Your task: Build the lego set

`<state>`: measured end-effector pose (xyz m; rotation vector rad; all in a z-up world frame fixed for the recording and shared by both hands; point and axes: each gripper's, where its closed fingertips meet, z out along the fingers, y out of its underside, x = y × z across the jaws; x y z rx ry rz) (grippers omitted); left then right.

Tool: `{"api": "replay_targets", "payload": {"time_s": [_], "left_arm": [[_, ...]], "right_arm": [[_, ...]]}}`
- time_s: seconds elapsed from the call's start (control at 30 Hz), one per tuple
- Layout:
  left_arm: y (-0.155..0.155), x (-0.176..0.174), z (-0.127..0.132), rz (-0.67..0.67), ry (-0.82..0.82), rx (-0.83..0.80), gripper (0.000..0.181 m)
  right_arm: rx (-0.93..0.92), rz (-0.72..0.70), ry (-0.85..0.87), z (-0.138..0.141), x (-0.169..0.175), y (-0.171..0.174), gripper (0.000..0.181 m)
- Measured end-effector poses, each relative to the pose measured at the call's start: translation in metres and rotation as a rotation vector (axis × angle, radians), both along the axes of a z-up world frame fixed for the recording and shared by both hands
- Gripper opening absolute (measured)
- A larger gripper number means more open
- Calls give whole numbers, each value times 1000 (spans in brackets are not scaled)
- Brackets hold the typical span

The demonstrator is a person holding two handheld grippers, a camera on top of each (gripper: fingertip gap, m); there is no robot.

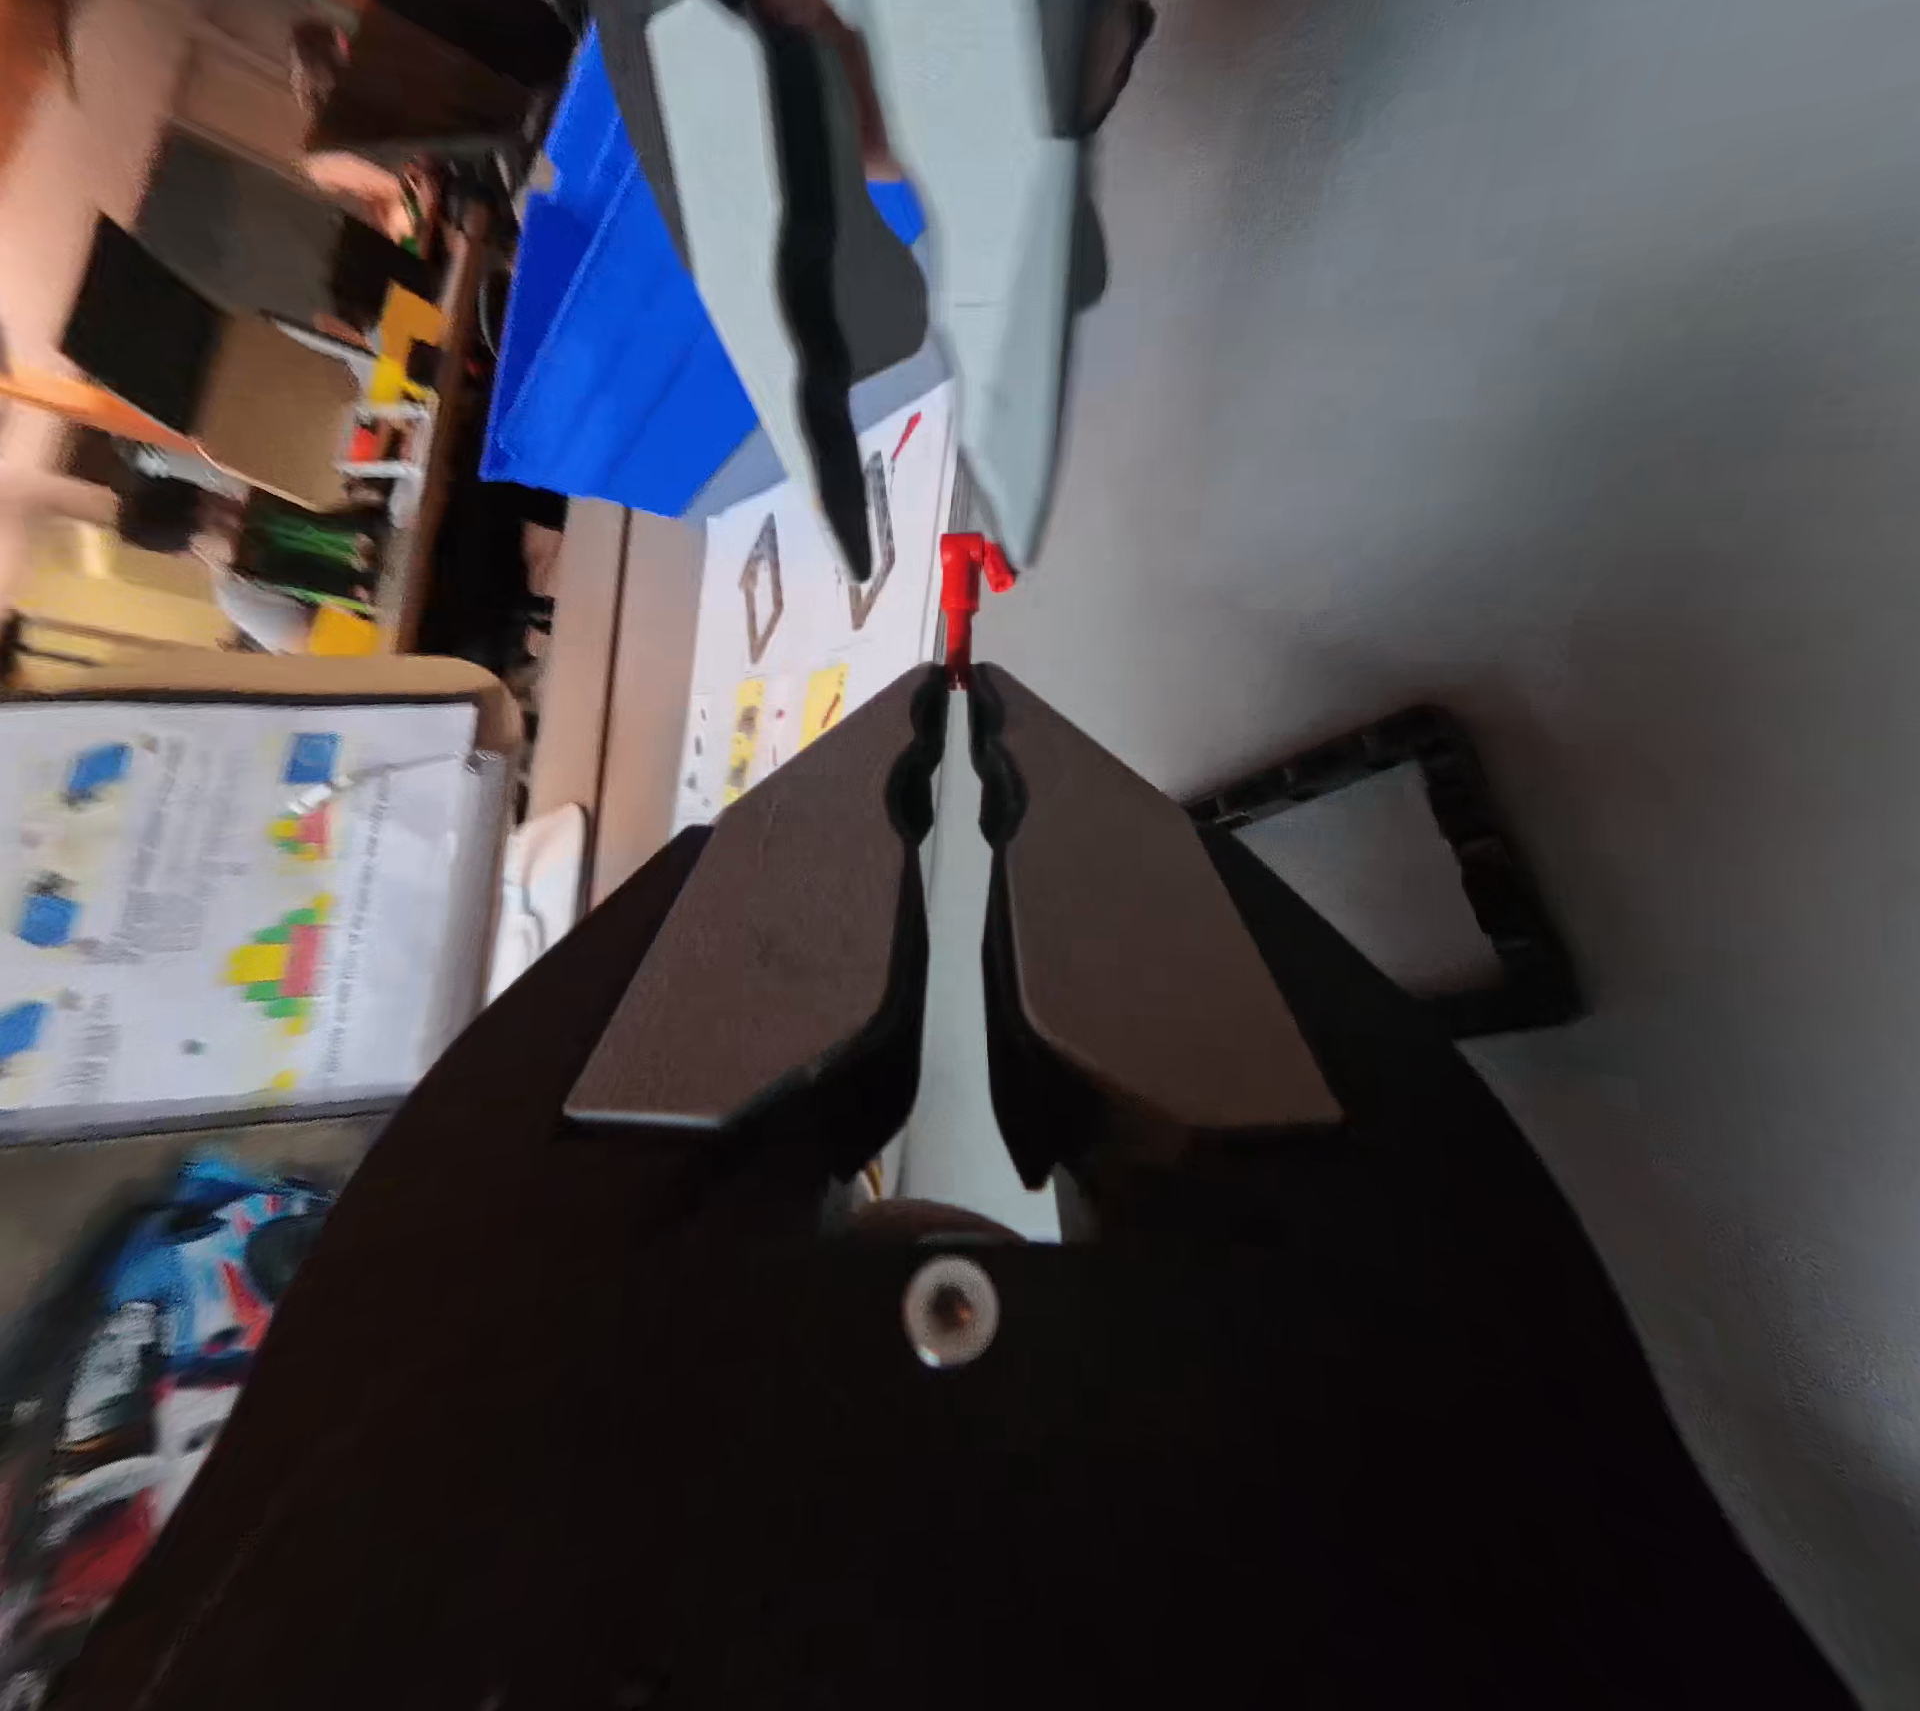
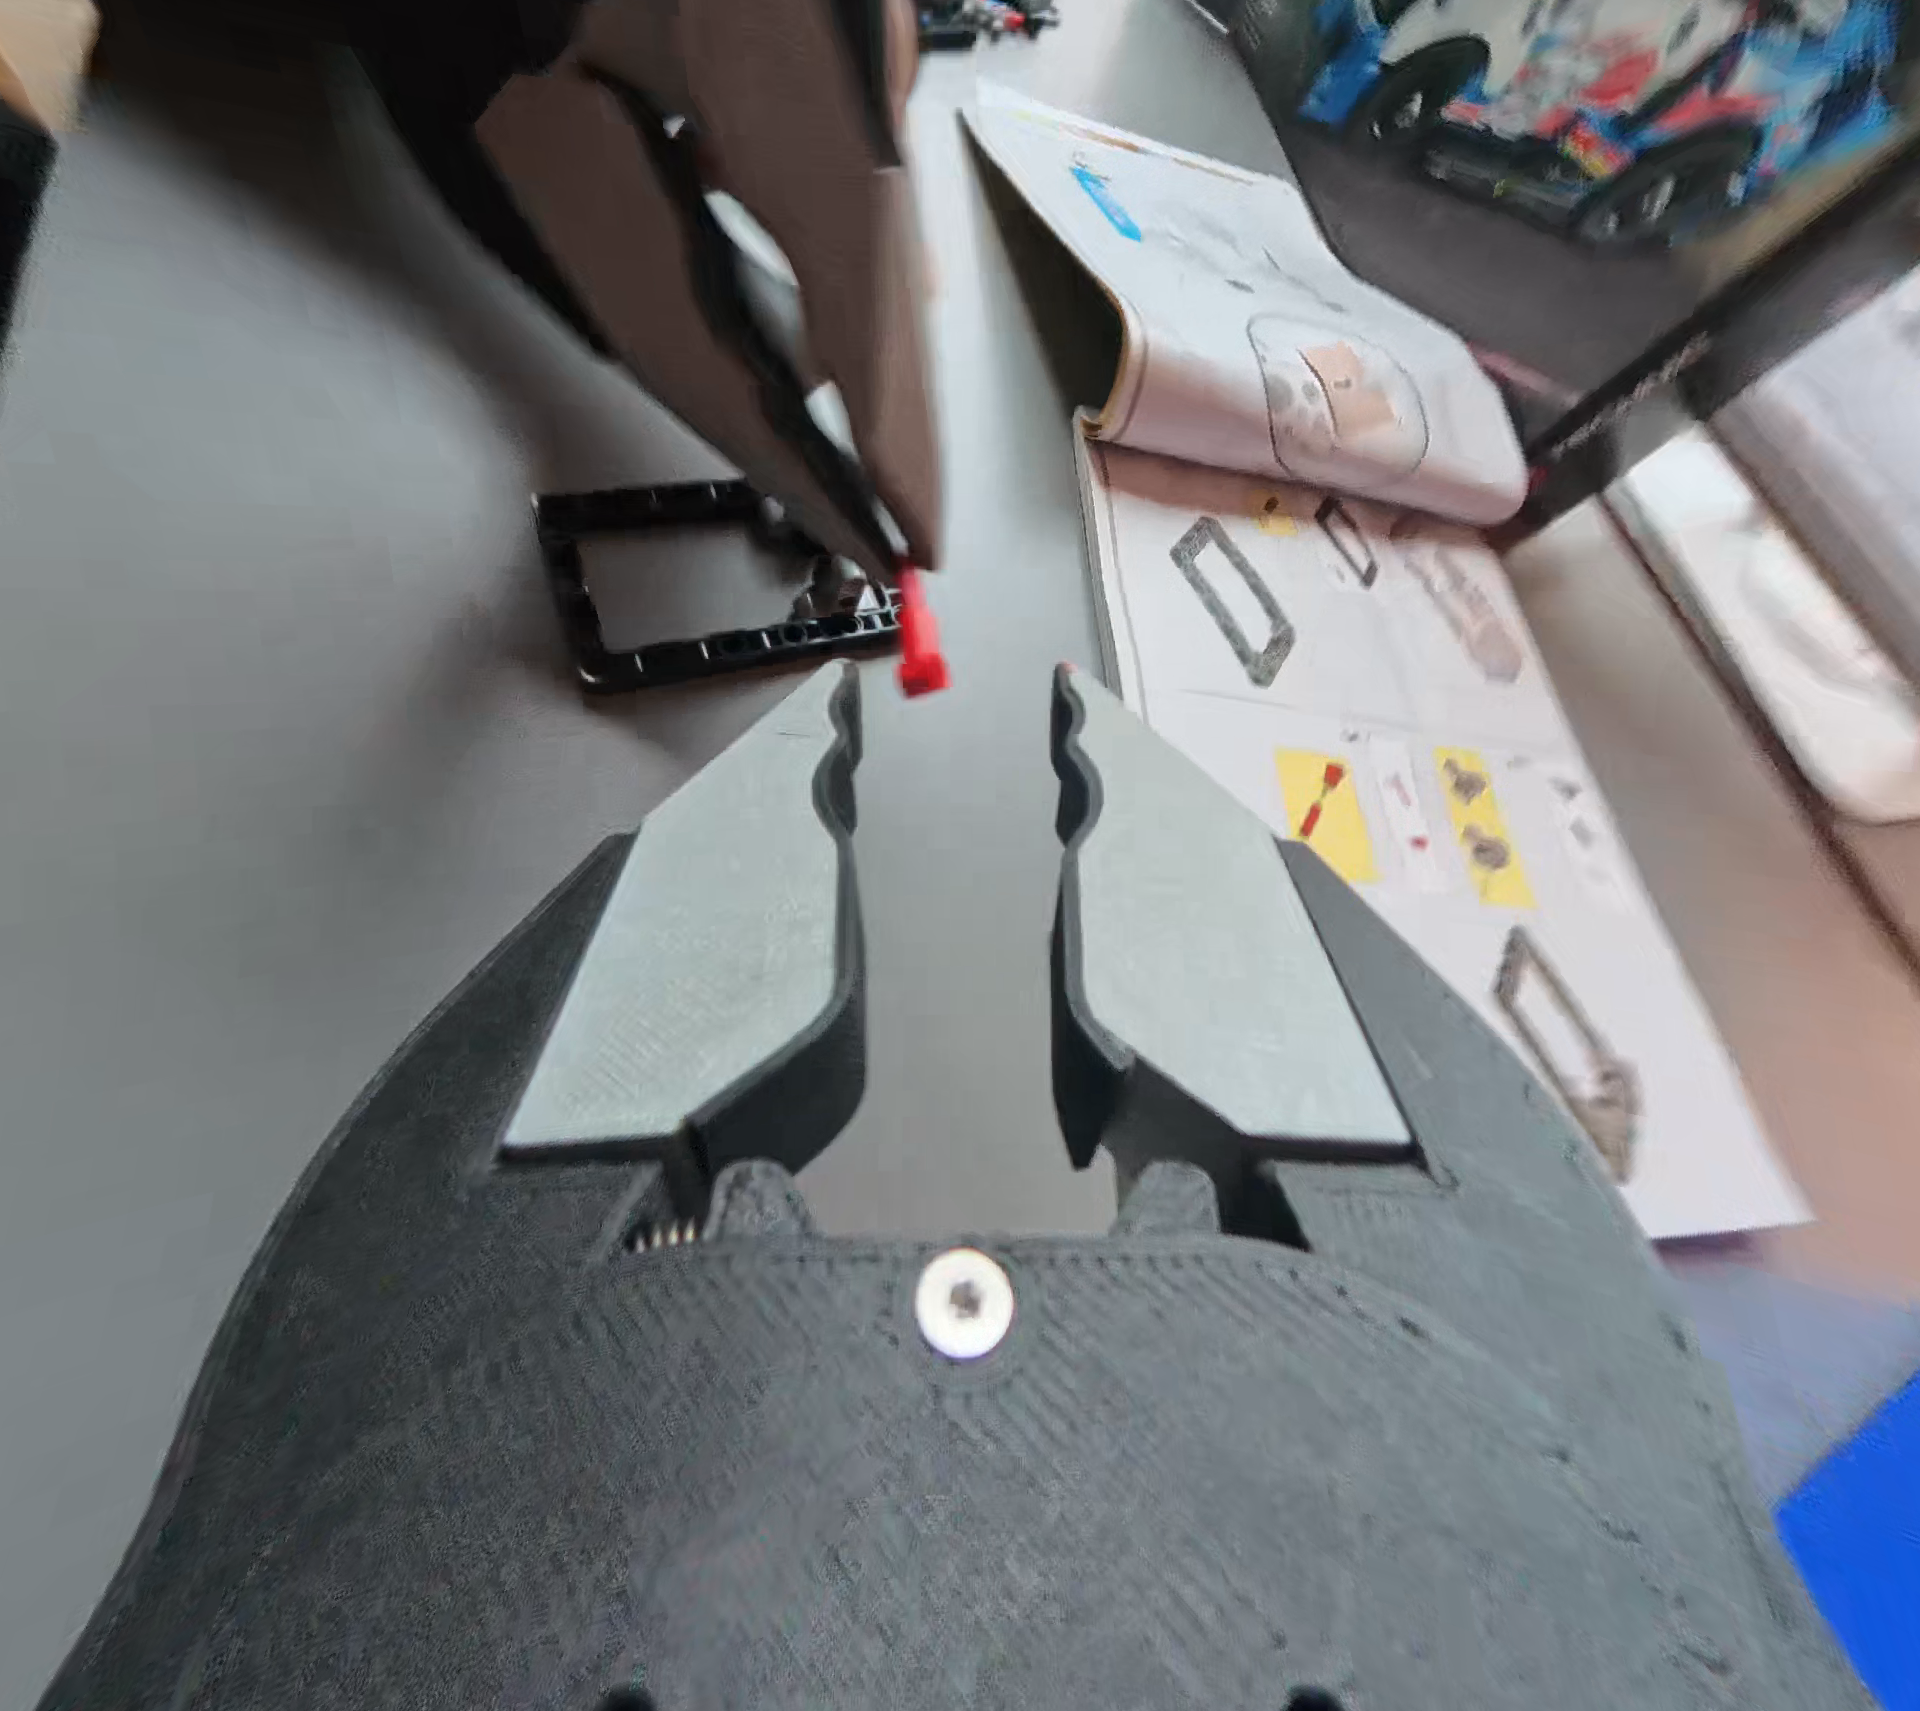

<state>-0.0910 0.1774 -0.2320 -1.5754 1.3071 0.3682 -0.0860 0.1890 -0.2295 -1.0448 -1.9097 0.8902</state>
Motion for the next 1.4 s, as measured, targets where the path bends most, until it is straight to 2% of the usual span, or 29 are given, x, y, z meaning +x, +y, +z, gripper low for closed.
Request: {"api": "replay_targets", "payload": {"time_s": [0.1,0.17,0.23,0.37,0.6,0.67,0.73,0.8,0.9,1.0,1.13,1.33,1.4], "left_arm": [[-3,1,7,-12,122,166,3],[-2,0,8,-2,183,233,3],[-1,-2,9,7,202,255,3],[-1,-4,13,22,215,289,3],[-2,-1,17,13,223,329,3],[-6,0,12,5,133,244,4],[-8,-11,6,70,-9,56,30],[-13,-28,-5,145,-139,-185,44],[-18,-38,-12,180,-306,-435,44],[-22,-40,-37,197,-296,-654,52],[-17,-43,-60,206,-246,-712,50],[-15,-32,-61,160,-319,-749,35],[-13,-32,-61,162,-335,-740,38]], "right_arm": [[-305,37,-19,13,3,-2,27],[-413,106,-66,13,5,-12,22],[-420,124,-91,9,5,-17,21],[-372,88,-82,6,-1,-12,6],[-396,133,-66,12,1,-15,5],[-339,149,-70,8,3,-15,4],[-210,146,-118,-9,4,-9,5],[-105,167,-160,-23,4,-5,5],[-23,205,-232,-39,-2,-8,5],[18,234,-278,-51,-7,-13,5],[38,238,-284,-55,-11,-13,5],[15,260,-266,-51,-10,-15,4],[15,264,-257,-51,-9,-15,5]]}}
